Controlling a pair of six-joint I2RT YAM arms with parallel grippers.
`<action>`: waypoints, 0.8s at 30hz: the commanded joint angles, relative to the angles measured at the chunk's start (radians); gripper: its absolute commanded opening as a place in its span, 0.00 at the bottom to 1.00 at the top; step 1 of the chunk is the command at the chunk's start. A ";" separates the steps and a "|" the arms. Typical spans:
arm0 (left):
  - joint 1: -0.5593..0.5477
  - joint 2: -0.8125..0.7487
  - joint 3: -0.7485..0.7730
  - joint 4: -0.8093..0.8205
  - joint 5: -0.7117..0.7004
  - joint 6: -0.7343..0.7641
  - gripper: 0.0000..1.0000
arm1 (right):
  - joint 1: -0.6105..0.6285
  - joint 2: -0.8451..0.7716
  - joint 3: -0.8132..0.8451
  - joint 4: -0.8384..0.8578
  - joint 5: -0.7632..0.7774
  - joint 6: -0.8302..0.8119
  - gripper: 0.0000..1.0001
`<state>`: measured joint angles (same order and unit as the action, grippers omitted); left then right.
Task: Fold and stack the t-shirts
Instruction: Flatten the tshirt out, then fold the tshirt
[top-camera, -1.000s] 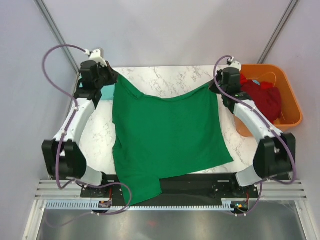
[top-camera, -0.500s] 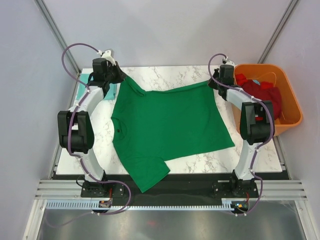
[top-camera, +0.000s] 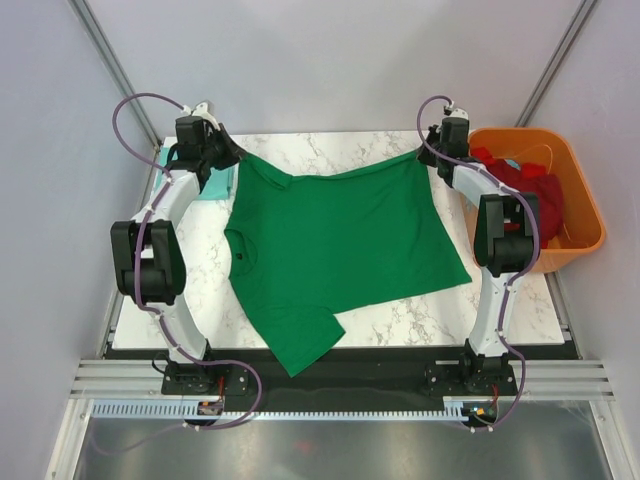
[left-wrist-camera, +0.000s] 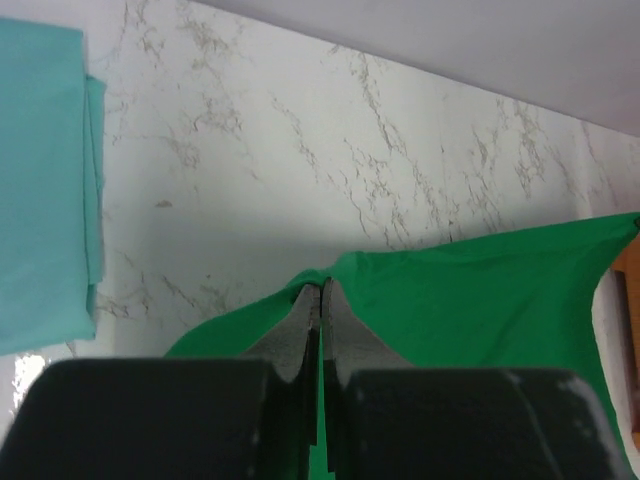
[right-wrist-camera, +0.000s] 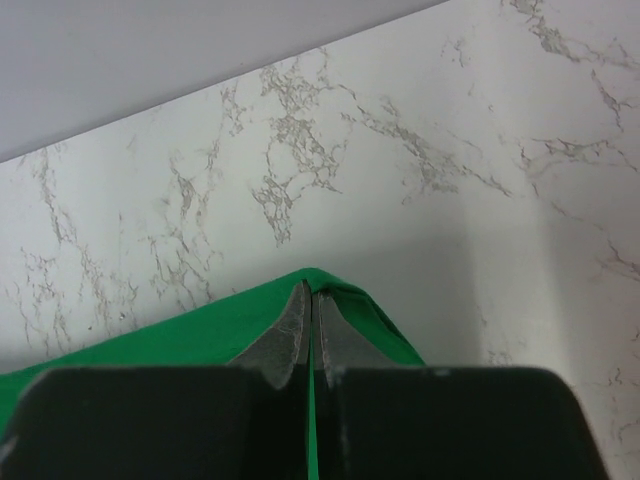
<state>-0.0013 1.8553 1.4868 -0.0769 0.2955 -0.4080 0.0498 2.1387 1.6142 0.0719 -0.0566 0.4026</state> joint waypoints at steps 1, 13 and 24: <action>0.000 -0.025 -0.011 -0.078 0.028 -0.083 0.02 | -0.010 -0.014 0.064 -0.058 -0.002 -0.056 0.00; 0.000 -0.090 0.033 -0.375 0.030 -0.077 0.02 | -0.022 -0.051 0.127 -0.262 0.009 -0.143 0.00; 0.037 -0.179 0.007 -0.484 0.017 -0.063 0.02 | -0.022 -0.123 0.101 -0.334 0.028 -0.189 0.00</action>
<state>0.0174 1.7367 1.4822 -0.5163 0.3149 -0.4709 0.0349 2.1101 1.7023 -0.2634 -0.0471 0.2443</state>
